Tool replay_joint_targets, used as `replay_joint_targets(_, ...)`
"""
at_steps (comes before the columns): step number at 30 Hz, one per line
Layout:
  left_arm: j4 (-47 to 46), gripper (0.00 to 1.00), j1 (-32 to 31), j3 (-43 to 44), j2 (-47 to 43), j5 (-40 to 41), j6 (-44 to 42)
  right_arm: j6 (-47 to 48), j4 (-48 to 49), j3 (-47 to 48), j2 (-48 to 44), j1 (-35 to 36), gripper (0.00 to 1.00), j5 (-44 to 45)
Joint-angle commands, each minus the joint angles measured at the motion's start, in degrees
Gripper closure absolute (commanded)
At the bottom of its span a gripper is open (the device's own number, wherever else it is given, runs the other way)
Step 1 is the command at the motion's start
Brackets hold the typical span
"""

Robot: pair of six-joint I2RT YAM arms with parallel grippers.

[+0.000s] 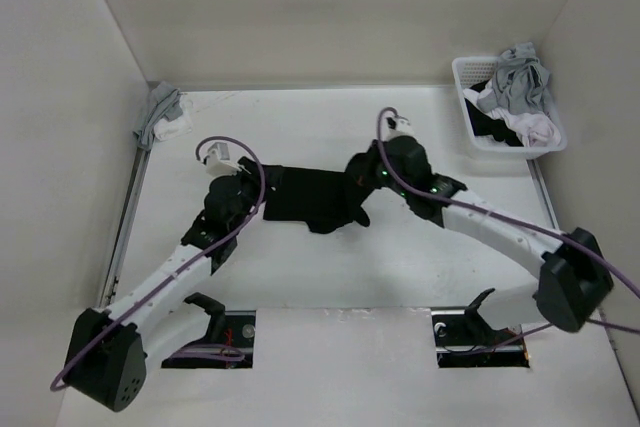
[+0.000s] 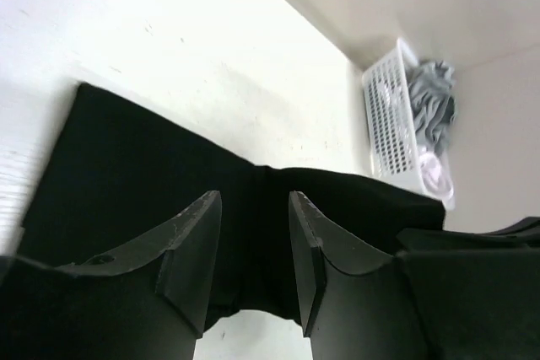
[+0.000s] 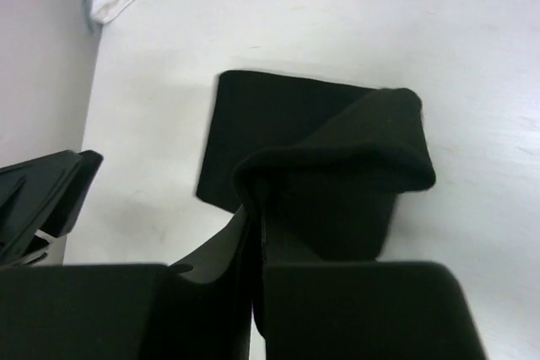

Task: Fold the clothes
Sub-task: Fold the tank top

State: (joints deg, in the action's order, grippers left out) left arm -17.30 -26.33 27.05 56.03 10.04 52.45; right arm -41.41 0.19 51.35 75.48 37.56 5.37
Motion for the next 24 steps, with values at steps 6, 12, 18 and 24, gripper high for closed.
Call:
replay_joint_targets(6,8.1,0.63,8.7,-2.0,-12.3,-5.3,-0.2,3.2,-14.9,31.1,29.1,12.8,0.92,7.5)
replay_joint_targets(12,12.5,0.63,14.6,-2.4,-18.1,-7.8,0.0,-0.3,-15.5,46.4,42.8,17.9,0.57,8.3)
replay_joint_targets(18,12.6,0.62,16.2,-2.5,-17.0,-8.0,0.4,0.4,-9.9,38.9,33.9,18.7,0.55,7.2)
replay_joint_targets(24,11.8,0.5,11.4,-2.9,-11.0,-5.8,-1.2,2.7,-0.2,15.6,15.3,15.6,0.55,9.1)
